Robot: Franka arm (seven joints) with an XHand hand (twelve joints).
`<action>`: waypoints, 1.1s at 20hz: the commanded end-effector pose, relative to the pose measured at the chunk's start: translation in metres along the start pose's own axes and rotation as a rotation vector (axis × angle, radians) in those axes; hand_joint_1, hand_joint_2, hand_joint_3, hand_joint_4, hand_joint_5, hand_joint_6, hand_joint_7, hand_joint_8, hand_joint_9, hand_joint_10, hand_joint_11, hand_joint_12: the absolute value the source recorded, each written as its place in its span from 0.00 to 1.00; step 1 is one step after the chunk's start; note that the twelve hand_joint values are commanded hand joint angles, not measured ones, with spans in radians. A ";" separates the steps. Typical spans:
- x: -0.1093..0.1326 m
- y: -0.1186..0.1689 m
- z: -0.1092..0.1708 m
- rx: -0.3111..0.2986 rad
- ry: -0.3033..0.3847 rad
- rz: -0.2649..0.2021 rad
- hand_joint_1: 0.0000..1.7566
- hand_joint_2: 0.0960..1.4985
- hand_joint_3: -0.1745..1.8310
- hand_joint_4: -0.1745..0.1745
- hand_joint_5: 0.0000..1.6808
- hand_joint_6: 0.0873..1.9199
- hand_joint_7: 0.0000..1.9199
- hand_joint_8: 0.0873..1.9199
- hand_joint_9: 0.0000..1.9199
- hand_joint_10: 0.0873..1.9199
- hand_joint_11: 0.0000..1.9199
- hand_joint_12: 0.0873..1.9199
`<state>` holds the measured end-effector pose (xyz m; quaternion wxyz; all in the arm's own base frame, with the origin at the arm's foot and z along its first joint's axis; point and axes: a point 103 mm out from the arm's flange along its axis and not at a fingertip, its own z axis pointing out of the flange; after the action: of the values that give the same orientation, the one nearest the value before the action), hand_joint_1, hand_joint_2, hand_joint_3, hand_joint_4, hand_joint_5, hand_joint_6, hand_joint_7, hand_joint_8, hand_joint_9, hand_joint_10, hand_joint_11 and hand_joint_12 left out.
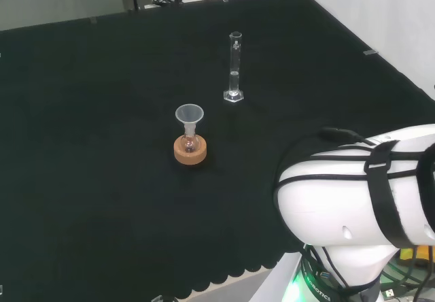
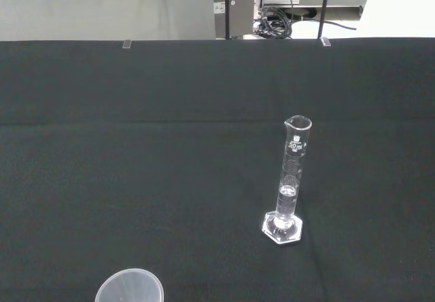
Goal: Pick up the graduated cylinder.
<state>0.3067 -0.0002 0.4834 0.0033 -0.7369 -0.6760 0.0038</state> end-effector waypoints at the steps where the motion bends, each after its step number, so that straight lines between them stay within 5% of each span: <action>1: 0.000 0.000 0.000 -0.010 -0.005 0.000 0.02 0.74 0.36 0.50 0.08 0.06 0.00 0.24 0.12 0.31 0.10 0.66; 4: 0.000 0.001 0.000 -0.009 -0.001 0.009 0.00 0.81 0.28 0.50 0.11 0.00 0.00 0.24 0.12 0.31 0.08 0.69; 11: -0.004 0.005 0.004 0.004 0.004 0.029 0.00 0.83 0.26 0.50 0.12 0.00 0.00 0.24 0.12 0.31 0.08 0.69; 22: -0.041 0.036 0.050 0.006 0.029 0.083 0.03 0.83 0.24 0.48 0.13 0.00 0.01 0.24 0.12 0.31 0.08 0.69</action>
<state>0.3274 -0.0223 0.4609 0.0075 -0.7562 -0.6543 -0.0066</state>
